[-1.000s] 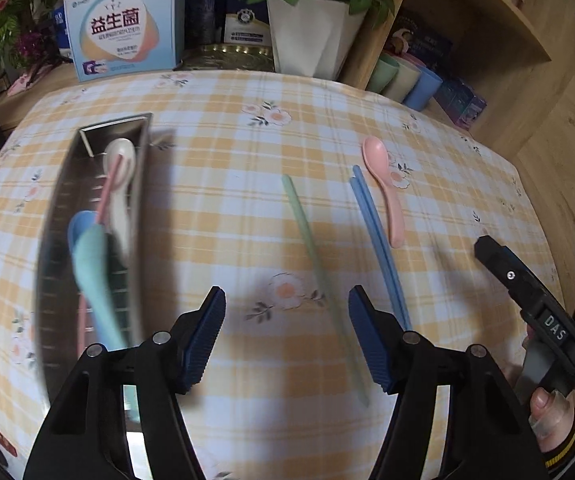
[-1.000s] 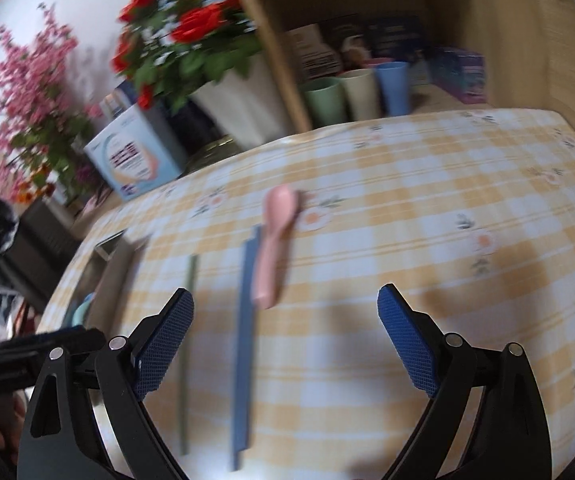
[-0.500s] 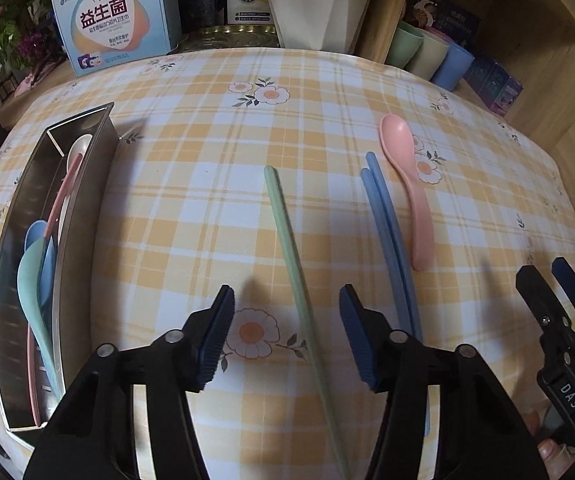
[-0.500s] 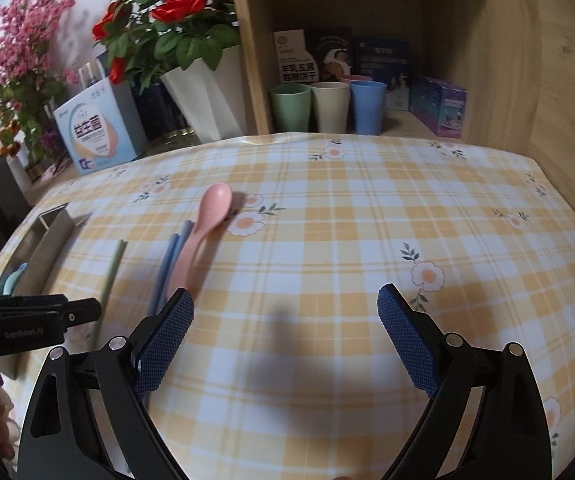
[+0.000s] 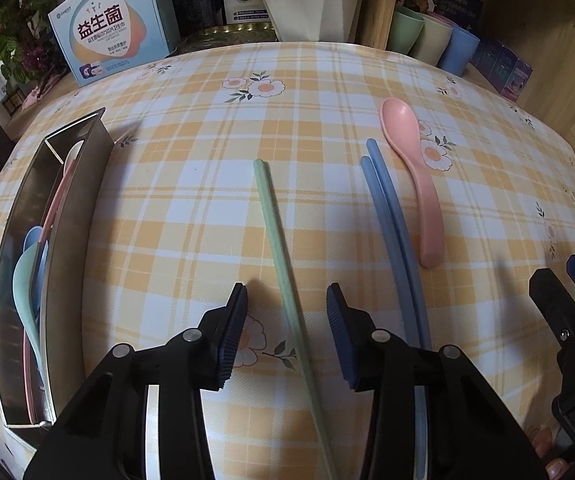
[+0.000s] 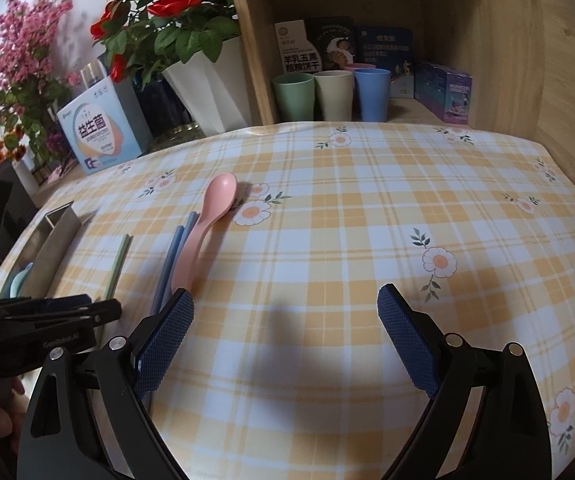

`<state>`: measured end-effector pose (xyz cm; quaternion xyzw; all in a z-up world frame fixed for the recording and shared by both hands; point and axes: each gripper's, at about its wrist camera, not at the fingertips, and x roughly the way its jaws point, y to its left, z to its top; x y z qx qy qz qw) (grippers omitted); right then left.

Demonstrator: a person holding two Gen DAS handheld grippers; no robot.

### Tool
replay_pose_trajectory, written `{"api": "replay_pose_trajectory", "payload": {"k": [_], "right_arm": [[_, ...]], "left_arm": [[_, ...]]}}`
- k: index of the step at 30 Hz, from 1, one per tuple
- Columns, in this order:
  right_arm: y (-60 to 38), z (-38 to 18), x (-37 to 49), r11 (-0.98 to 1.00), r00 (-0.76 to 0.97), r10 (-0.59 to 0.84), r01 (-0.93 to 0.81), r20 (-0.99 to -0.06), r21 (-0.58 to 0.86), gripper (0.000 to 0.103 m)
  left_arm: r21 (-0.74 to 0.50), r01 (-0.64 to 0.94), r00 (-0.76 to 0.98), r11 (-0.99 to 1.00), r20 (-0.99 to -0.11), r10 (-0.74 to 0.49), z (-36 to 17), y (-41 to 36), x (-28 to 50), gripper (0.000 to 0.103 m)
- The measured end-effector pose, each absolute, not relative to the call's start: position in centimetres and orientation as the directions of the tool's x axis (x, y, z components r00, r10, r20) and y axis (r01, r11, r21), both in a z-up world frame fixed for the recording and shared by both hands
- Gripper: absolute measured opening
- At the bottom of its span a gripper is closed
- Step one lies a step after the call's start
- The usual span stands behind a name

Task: Organize utensils
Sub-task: 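Move both open grippers back toward the remaining green chopstick, then close the left gripper on the green chopstick and lift it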

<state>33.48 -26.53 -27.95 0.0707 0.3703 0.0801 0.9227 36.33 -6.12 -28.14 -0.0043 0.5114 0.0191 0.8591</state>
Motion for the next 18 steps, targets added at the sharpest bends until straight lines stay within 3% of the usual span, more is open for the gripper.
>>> {"api": "replay_pose_trajectory", "payload": {"k": [8,16,18], "right_arm": [[-26.28,-28.18,33.6,0.977,0.699,0.206,-0.103,-0.685,0.188,0.09],[-26.14,-28.45,33.95,0.974,0.678,0.222,-0.118,-0.701,0.194,0.09],[-26.16,-28.52,33.99,0.973,0.673,0.223,-0.116,-0.705,0.197,0.09]], "left_arm": [[0.013,-0.049,0.482,0.999,-0.876,0.035,-28.16,-6.19,36.24,0.039],[0.0,-0.042,0.493,0.999,-0.87,0.021,-28.08,-5.76,35.85,0.009],[-0.01,-0.043,0.494,0.999,-0.869,0.012,-28.08,-5.58,35.71,0.007]]}}
